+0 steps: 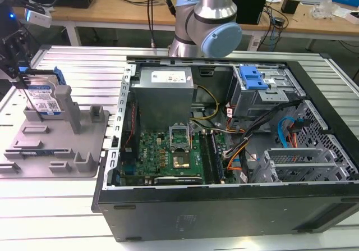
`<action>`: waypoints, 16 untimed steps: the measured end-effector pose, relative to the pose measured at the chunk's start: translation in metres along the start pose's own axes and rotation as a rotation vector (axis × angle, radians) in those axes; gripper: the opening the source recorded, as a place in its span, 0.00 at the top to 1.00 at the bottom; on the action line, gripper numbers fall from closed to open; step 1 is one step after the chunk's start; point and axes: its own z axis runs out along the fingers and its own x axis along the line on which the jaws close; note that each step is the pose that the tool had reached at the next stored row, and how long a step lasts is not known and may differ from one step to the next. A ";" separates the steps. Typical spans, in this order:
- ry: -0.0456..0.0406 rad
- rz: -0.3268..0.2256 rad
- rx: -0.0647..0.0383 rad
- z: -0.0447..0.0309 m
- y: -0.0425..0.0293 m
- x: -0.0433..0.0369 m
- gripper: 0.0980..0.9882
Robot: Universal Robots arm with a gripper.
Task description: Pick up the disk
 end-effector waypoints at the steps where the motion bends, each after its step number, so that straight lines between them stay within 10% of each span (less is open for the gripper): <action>1: 0.0000 0.000 0.000 0.0000 0.0000 0.0000 0.60; 16: -0.0038 0.000 0.000 -0.0003 0.0001 0.0004 0.70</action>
